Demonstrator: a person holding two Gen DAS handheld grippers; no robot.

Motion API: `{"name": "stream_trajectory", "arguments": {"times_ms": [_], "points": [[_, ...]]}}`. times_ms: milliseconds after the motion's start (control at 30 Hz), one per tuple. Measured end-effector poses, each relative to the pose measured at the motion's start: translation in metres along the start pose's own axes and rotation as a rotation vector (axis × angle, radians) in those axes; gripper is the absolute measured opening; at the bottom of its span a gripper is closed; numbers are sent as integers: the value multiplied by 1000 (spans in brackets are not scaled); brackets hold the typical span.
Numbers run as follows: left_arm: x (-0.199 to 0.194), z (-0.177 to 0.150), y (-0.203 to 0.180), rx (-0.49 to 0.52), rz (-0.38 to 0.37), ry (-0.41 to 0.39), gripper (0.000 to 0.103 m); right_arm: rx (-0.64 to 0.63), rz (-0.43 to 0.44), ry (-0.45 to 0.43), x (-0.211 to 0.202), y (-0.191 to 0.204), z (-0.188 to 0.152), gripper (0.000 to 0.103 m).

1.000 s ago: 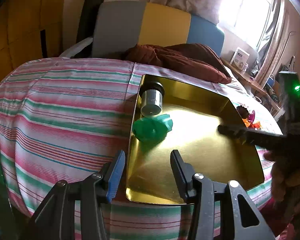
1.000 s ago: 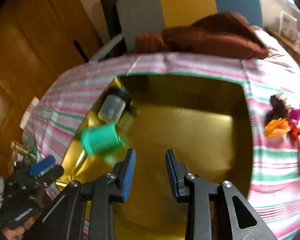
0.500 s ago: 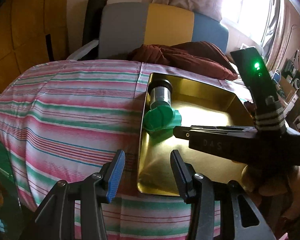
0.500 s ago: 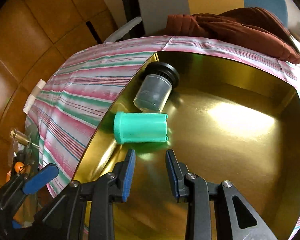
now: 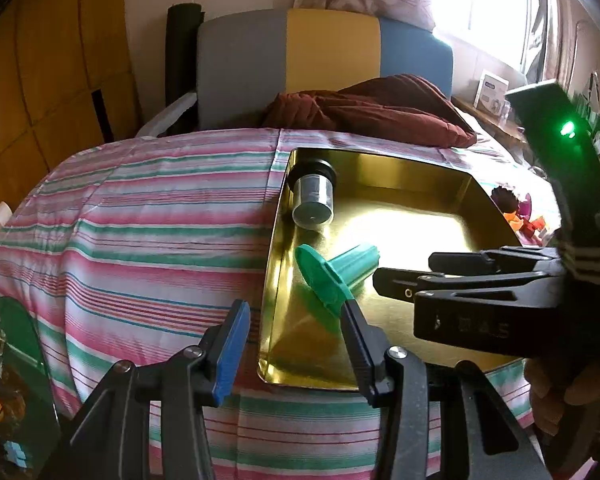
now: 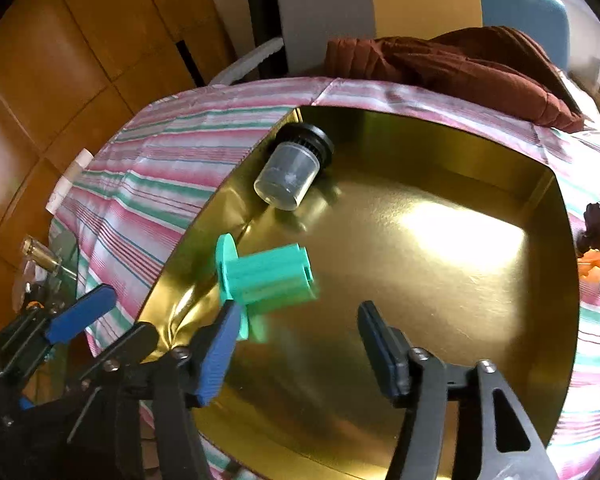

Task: Organize rigid objects
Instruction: 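Carry the teal stand into the gold tray and open the right tool, then reach the left tool to the lime-green round piece and grasp it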

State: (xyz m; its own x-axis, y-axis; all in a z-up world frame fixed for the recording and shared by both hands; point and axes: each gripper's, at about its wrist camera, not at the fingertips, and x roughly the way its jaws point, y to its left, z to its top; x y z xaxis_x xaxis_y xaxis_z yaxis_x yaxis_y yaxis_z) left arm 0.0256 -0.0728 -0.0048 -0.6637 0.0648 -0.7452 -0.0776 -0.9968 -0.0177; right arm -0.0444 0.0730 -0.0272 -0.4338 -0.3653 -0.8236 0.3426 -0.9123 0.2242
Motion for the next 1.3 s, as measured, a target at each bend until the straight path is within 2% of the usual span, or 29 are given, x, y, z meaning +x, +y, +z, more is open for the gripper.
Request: {"name": "stream_trajectory", "arguments": {"times_ms": [200, 433, 667, 800, 900, 1067, 1233, 1300], "points": [[0, 0, -7, 17, 44, 5, 48, -5, -5, -26, -11, 2, -3, 65], [-2, -2, -12, 24, 43, 11, 48, 7, -42, -11, -19, -5, -11, 68], [-7, -5, -26, 40, -7, -9, 48, 81, -10, -25, -39, -26, -19, 70], [-11, -7, -38, 55, -49, -18, 48, 90, -44, -78, -59, -39, -27, 72], [-10, -9, -51, 83, -61, -13, 48, 123, -68, -99, -70, -54, -33, 79], [-10, -10, -72, 113, -95, -6, 48, 214, -100, -119, -86, -94, -48, 79], [-14, -10, -92, 142, -124, -7, 48, 312, -137, -102, -99, -145, -67, 79], [-14, -8, -98, 141, -143, -5, 48, 342, -180, -105, -109, -168, -74, 79]]}}
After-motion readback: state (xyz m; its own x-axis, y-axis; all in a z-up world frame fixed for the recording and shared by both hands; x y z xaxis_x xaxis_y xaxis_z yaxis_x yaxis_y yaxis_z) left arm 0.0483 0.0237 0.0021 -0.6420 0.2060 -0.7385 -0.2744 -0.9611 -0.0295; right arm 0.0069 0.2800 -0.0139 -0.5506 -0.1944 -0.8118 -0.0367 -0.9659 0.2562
